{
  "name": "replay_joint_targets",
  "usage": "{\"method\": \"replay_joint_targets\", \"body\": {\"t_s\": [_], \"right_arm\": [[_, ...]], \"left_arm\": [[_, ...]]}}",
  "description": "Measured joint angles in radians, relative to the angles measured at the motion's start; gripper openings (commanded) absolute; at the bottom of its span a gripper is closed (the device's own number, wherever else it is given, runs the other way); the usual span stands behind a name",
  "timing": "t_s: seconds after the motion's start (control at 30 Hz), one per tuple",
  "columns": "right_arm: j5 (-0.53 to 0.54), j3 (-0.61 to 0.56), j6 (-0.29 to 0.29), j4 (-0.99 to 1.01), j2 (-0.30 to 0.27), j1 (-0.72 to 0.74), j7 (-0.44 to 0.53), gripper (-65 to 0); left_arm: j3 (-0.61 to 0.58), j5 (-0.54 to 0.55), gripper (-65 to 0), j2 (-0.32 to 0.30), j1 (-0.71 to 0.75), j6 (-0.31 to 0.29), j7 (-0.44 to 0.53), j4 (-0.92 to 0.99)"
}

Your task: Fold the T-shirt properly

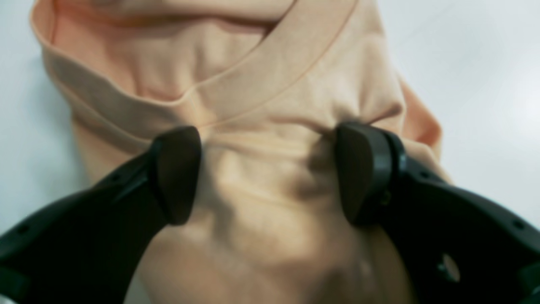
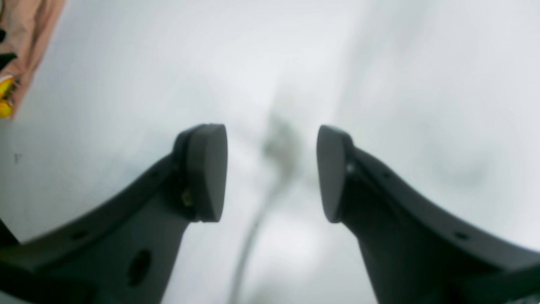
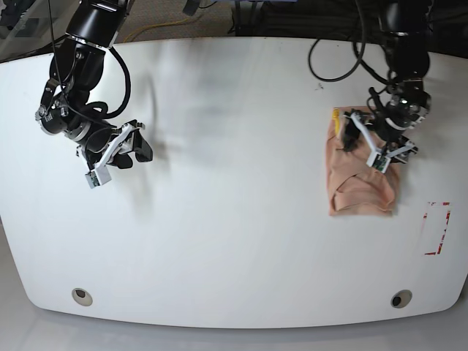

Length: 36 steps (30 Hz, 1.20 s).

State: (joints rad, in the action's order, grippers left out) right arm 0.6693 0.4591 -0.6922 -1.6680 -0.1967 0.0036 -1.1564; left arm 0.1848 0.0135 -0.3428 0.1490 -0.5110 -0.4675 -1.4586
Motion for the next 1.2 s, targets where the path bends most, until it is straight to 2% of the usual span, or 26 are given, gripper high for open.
{"method": "replay_joint_targets", "body": {"t_s": [0.03, 0.27, 0.43, 0.63, 0.8, 0.93, 1.0, 1.07, 1.13, 1.17, 1.2], "right_arm": [[0.01, -0.003, -0.001, 0.0, 0.002, -0.002, 0.0, -33.6], [0.008, -0.003, 0.0, -0.001, 0.003, -0.015, 0.0, -33.6], [0.011, -0.005, 0.0, -0.001, 0.003, -0.024, 0.0, -33.6], [0.011, -0.006, 0.0, -0.001, 0.002, -0.031, 0.0, -33.6], [-0.002, -0.008, 0.0, -0.017, 0.002, -0.032, -0.002, -33.6], [-0.024, -0.008, -0.001, -0.042, -0.003, -0.015, 0.004, -33.6], [-0.116, -0.013, -0.001, -0.042, 0.0, 0.006, 0.004, -33.6], [-0.254, -0.039, -0.001, -0.04, 0.002, 0.031, 0.034, -33.6], [-0.352, -0.076, -0.001, -0.04, 0.002, 0.04, 0.145, -33.6], [-0.4, -0.097, 0.001, -0.04, 0.003, 0.042, 0.213, -33.6], [-0.453, -0.118, -0.002, -0.04, 0.004, 0.041, 0.283, -33.6]], "left_arm": [[0.03, 0.002, -19.0, -0.04, -0.009, -0.04, -0.006, 0.027], [0.22, -0.041, -19.2, -0.221, -0.074, -0.157, 0.006, 0.291], [0.303, -0.071, -19.2, -0.293, -0.084, -0.182, 0.01, 0.415], [0.394, -0.104, -19.2, -0.29, -0.087, -0.194, -0.086, 0.388], [0.411, -0.121, -19.2, -0.294, -0.082, -0.193, -0.151, 0.224], [0.397, -0.108, -19.3, -0.277, -0.091, -0.192, -0.145, 0.079], [0.359, -0.127, -20.7, -0.25, -0.091, -0.179, -0.147, 0.027], [0.312, -0.125, -21.9, -0.204, -0.087, -0.188, -0.154, -0.029], [0.273, -0.114, -21.0, -0.152, -0.084, -0.2, -0.145, -0.082], [0.253, -0.111, -20.6, -0.123, -0.086, -0.186, -0.121, -0.104], [0.23, -0.108, -20.3, -0.097, -0.085, -0.143, -0.092, -0.12]]}}
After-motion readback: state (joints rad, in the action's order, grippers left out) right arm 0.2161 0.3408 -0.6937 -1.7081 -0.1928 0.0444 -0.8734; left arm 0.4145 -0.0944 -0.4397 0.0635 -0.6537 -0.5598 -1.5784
